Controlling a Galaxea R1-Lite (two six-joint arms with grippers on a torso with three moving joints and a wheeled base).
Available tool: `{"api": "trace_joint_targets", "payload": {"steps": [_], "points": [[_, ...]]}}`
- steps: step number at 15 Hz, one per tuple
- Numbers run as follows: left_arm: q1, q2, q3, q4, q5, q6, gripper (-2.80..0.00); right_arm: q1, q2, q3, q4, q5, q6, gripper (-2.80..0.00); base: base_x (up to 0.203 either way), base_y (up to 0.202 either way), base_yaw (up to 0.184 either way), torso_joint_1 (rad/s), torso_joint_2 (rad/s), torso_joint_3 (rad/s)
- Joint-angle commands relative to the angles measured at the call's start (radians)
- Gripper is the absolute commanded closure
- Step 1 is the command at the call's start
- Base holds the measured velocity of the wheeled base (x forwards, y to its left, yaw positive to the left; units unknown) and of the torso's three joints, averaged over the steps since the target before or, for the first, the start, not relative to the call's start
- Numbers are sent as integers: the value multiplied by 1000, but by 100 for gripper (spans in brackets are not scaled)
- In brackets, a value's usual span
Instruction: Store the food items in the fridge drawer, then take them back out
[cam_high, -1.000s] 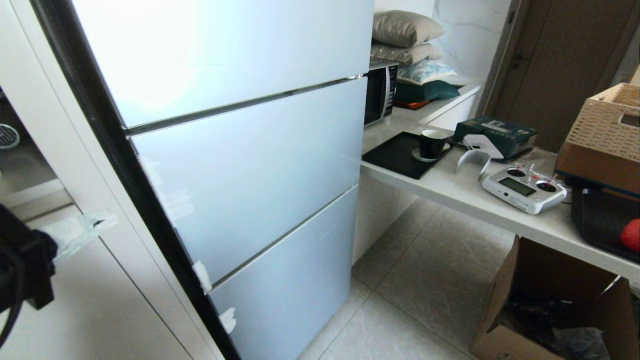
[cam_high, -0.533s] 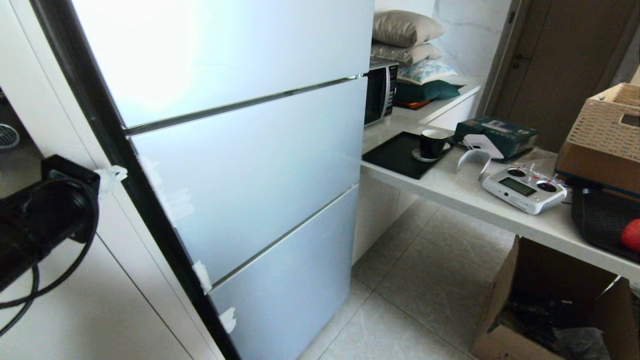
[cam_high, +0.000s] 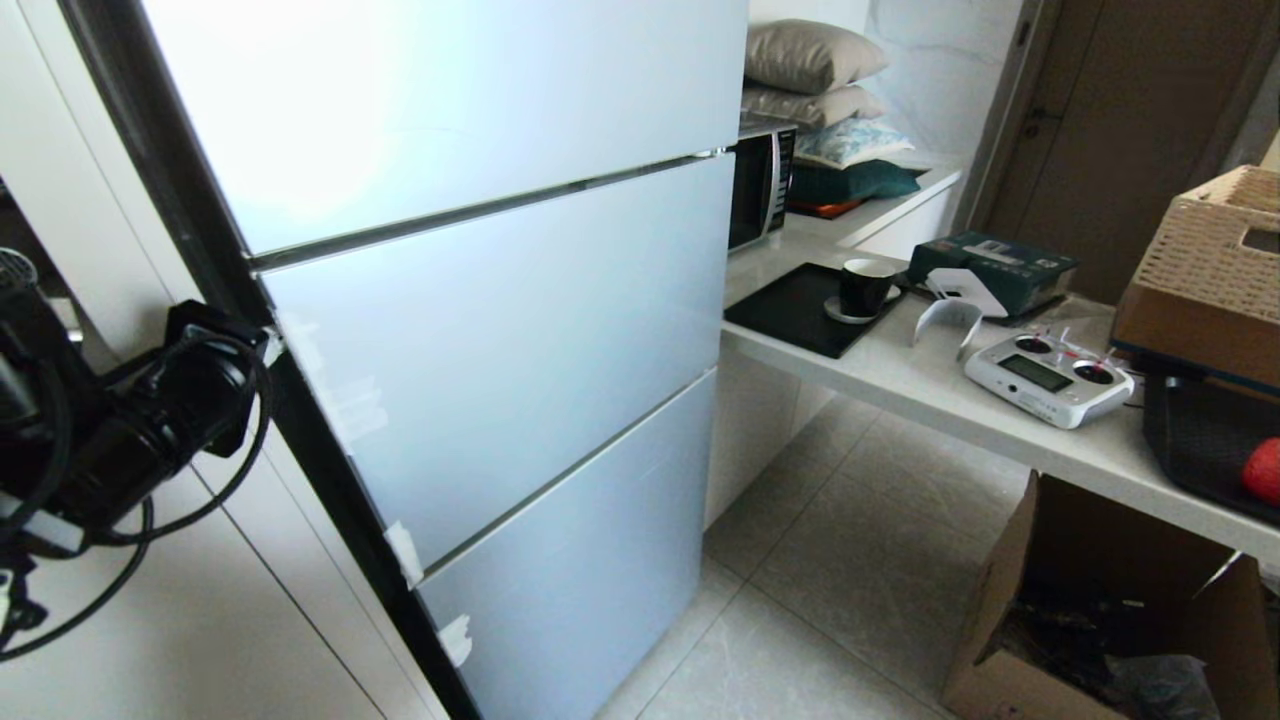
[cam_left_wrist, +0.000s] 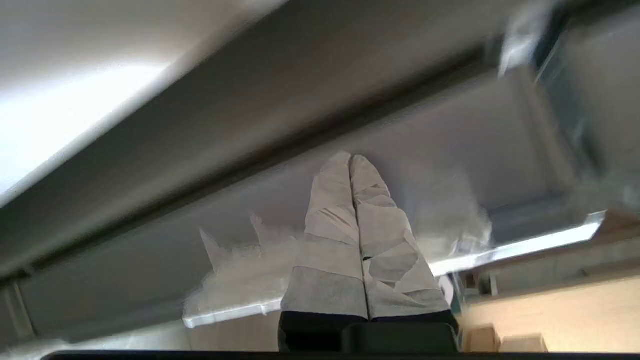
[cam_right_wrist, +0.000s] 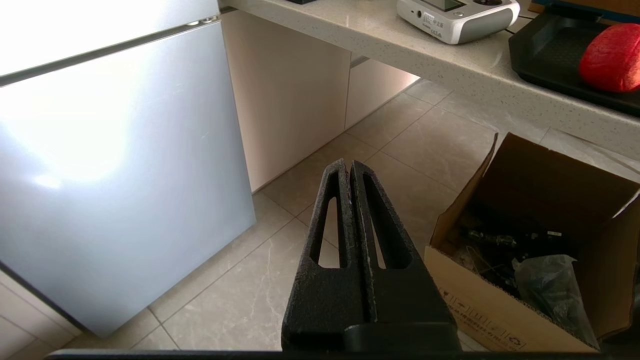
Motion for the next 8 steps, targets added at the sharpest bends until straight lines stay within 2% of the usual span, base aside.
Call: {"api": "trace_joint_targets", "payload": {"steps": [1,8], "points": [[-36,-1,11,-5,2,-6,0,1,0,-1,-2,0,0,0,0,0,0,0,0,0],[-124,-30,63,-6,4,-6,0,1,0,0,0,0,0,0,0,0,0,0,0,0]]}}
